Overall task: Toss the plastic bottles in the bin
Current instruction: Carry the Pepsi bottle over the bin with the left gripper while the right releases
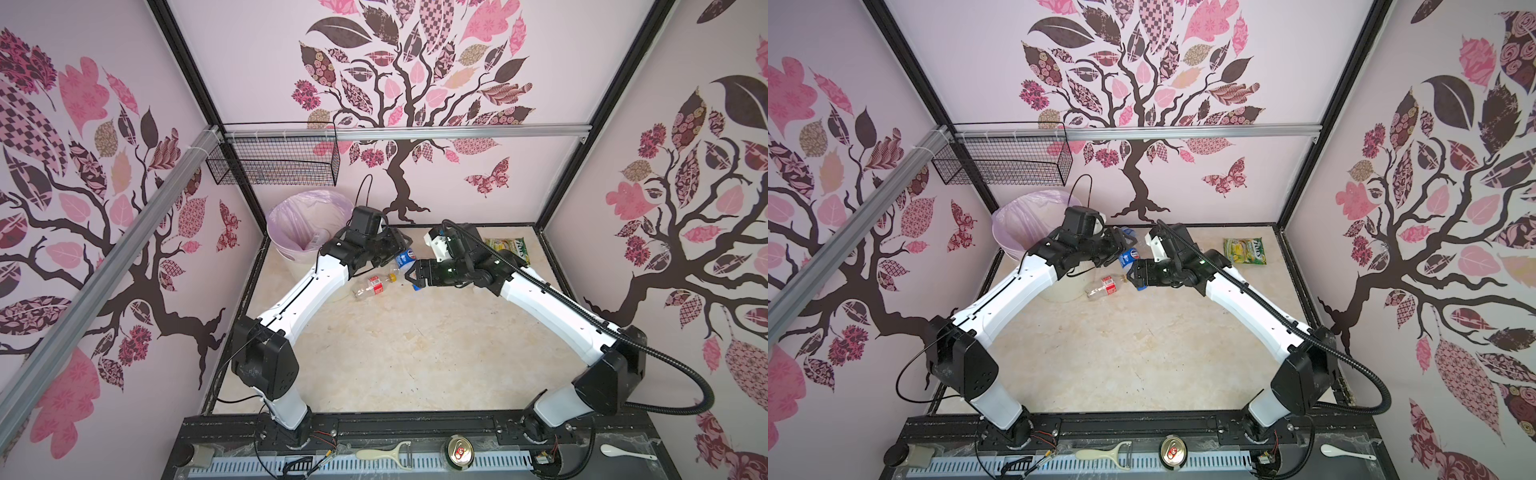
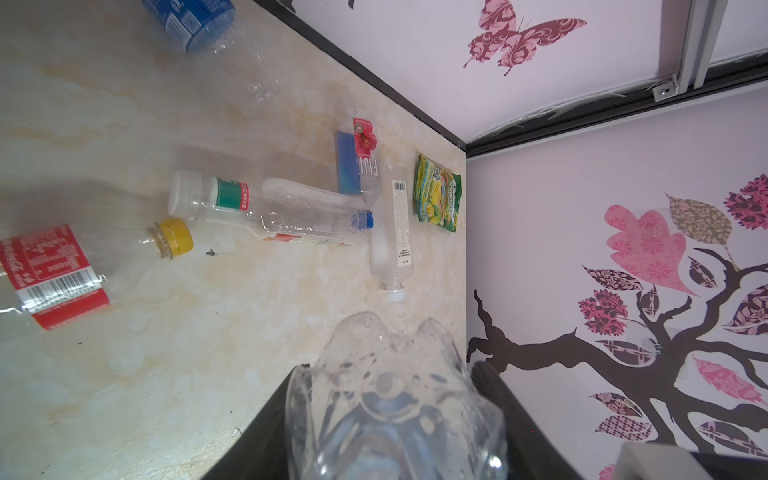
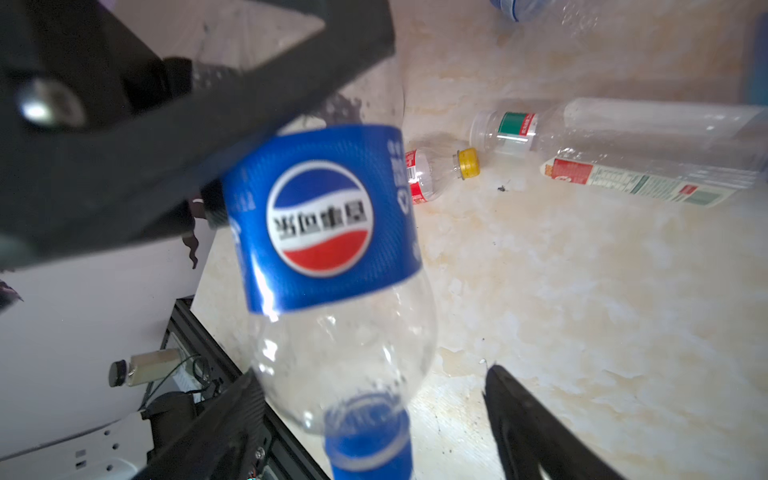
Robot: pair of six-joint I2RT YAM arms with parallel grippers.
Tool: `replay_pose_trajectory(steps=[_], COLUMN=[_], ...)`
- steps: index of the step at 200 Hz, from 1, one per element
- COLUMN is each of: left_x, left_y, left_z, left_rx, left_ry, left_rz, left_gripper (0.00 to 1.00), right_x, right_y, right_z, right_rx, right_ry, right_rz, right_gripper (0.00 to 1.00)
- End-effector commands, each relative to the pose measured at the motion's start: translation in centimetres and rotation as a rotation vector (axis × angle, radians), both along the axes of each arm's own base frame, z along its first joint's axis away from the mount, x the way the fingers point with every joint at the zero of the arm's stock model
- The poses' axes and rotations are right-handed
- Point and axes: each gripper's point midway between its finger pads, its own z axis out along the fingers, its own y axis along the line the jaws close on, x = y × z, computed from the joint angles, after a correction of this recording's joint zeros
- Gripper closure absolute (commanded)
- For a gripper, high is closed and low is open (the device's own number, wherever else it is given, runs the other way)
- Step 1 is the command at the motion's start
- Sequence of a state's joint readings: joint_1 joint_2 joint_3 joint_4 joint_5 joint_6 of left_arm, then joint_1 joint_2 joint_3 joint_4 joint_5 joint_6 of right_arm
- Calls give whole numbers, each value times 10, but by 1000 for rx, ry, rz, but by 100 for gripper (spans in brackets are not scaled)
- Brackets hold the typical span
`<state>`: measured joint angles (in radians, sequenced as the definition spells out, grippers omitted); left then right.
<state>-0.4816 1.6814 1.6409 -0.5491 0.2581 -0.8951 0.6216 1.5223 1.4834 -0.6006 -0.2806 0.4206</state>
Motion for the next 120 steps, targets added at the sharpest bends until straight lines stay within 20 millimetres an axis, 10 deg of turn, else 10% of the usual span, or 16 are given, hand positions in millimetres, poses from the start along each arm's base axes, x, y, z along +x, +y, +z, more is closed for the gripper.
replay_pose_trajectory(steps=[1, 44, 120], left_x=[13, 36, 43], left_y=[21, 68, 190], left_z=[55, 106, 257], left_rx=[52, 147, 356], left_ry=[-155, -308, -726], left_rz=[38, 159, 531], left_gripper=[49, 48, 48], right_x=[-4, 4, 17], right_y=[-7, -7, 26], right_z=[60, 116, 213], right_rx=[65, 107, 268], right_ry=[-128, -227, -334], right_rz=[-22, -39, 27], right_gripper=[2, 0, 0])
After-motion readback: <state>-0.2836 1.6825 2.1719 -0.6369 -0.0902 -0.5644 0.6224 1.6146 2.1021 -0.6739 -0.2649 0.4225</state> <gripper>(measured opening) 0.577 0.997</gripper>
